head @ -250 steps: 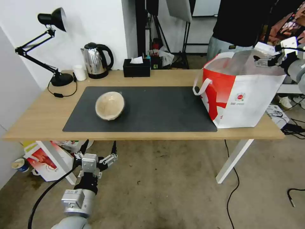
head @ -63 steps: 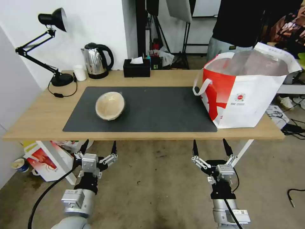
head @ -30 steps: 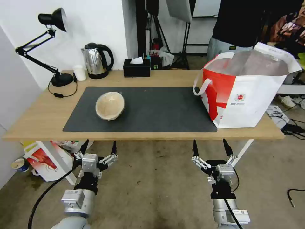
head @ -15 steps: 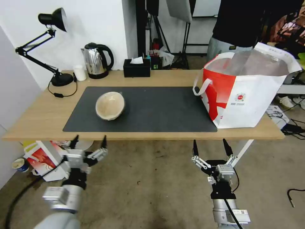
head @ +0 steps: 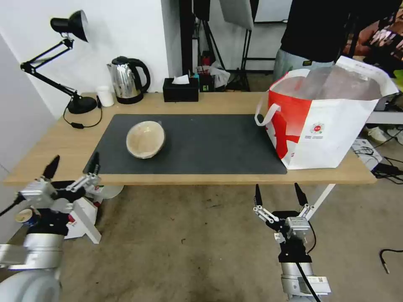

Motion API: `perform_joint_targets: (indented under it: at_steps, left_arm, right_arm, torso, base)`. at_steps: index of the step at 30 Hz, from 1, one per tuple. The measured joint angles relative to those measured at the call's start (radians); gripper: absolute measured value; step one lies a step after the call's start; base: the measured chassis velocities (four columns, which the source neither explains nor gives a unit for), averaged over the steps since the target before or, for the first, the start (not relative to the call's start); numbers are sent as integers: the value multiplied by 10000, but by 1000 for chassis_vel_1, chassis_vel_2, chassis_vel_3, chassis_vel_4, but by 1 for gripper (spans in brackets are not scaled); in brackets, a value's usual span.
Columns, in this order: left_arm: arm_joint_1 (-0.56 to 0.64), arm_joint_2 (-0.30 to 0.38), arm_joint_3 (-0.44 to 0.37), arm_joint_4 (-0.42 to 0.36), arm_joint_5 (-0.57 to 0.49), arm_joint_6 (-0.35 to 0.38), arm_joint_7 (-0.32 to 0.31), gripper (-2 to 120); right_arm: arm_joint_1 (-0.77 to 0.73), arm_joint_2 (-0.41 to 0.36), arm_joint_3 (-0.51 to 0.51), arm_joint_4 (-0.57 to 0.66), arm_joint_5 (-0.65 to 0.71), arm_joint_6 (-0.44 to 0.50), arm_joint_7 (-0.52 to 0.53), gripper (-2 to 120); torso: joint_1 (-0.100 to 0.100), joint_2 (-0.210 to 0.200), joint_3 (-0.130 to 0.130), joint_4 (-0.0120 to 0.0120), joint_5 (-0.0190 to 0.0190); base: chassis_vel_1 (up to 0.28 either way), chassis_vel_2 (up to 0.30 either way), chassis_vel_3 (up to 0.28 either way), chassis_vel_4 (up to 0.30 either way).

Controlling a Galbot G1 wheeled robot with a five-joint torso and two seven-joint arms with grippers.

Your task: Pick up the trash from the table and place it into the takeout bag.

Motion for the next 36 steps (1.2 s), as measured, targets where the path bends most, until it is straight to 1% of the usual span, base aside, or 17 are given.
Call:
perform_joint_targets:
  at_steps: [3, 5, 6, 9, 11, 13, 15, 17, 18, 19, 23, 24, 28, 29, 32, 34, 36]
  left_arm:
    - [-12, 10, -41, -22, -140, 6, 1, 100]
    - [-32, 52, -67, -125, -593, 164, -110, 100]
    - [-32, 52, -67, -125, -593, 164, -110, 100]
    - [-62, 128, -86, -323, -1428, 489, -365, 100]
    - [-65, 139, -88, -352, -1547, 537, -405, 100]
    - [-92, 199, -106, -506, -2211, 800, -616, 100]
    - [-99, 219, -112, -555, -2419, 884, -679, 100]
    - [-130, 290, -133, -737, -3202, 1188, -925, 100]
    - [-130, 290, -133, -737, -3202, 1188, -925, 100]
    - [-150, 341, -151, -867, -3766, 1413, -1098, 100]
    - [-202, 458, -192, -1172, -5082, 1920, -1501, 100]
    - [-202, 458, -192, -1172, -5082, 1920, -1501, 100]
    - [-247, 571, -231, -1459, -6300, 2394, -1868, 100]
    - [-247, 571, -231, -1459, -6300, 2394, -1868, 100]
    - [-282, 660, -263, -1651, -7252, 2761, -2152, 100]
    - [-291, 683, -272, -1667, -7521, 2866, -2233, 100]
    - [-317, 742, -295, -1679, -8172, 3114, -2431, 100]
  right_arm:
    - [0, 0, -1, 0, 0, 0, 0, 100]
    - [0, 0, -1, 0, 0, 0, 0, 100]
    - [0, 0, -1, 0, 0, 0, 0, 100]
    - [0, 0, 0, 0, 0, 0, 0, 100]
    - [0, 0, 0, 0, 0, 0, 0, 100]
    - [0, 0, -1, 0, 0, 0, 0, 100]
    - [0, 0, 0, 0, 0, 0, 1, 100]
    - [0, 0, 0, 0, 0, 0, 1, 100]
    - [0, 0, 0, 0, 0, 0, 1, 100]
    - [0, 0, 0, 0, 0, 0, 1, 100]
    - [0, 0, -1, 0, 0, 0, 1, 100]
    - [0, 0, -1, 0, 0, 0, 1, 100]
    - [0, 0, -1, 0, 0, 0, 1, 100]
    - [0, 0, -1, 0, 0, 0, 1, 100]
    - [0, 0, -1, 0, 1, 0, 1, 100]
    - [0, 0, 0, 0, 1, 0, 1, 100]
    - [0, 0, -1, 0, 0, 0, 1, 100]
  torso:
    - [-1, 0, 0, 0, 0]
    - [0, 0, 0, 0, 0]
    - [0, 0, 0, 0, 0]
    - [0, 0, 0, 0, 1]
    - [0, 0, 0, 0, 1]
    - [0, 0, -1, 0, 1]
    - [-1, 0, 0, 0, 1]
    - [0, 0, 0, 0, 1]
    - [0, 0, 0, 0, 1]
    - [-1, 0, 0, 0, 0]
    - [0, 0, 0, -1, 1]
    - [0, 0, 0, -1, 1]
    - [0, 0, 0, 0, 0]
    - [0, 0, 0, 0, 0]
    - [-1, 0, 0, 0, 1]
    - [-1, 0, 0, 0, 1]
    - [0, 0, 0, 0, 0]
  base:
    - [0, 0, 0, 0]
    - [0, 0, 0, 0]
    - [0, 0, 0, 0]
    - [0, 0, 0, 0]
    - [0, 0, 0, 0]
    - [0, 0, 0, 0]
    - [0, 0, 0, 0]
    - [0, 0, 0, 0]
    - [0, 0, 0, 0]
    - [0, 0, 0, 0]
    - [0, 0, 0, 0]
    - [0, 0, 0, 0]
    - [0, 0, 0, 0]
    - [0, 0, 0, 0]
    - [0, 0, 0, 0]
    - [0, 0, 0, 0]
    - [0, 0, 0, 0]
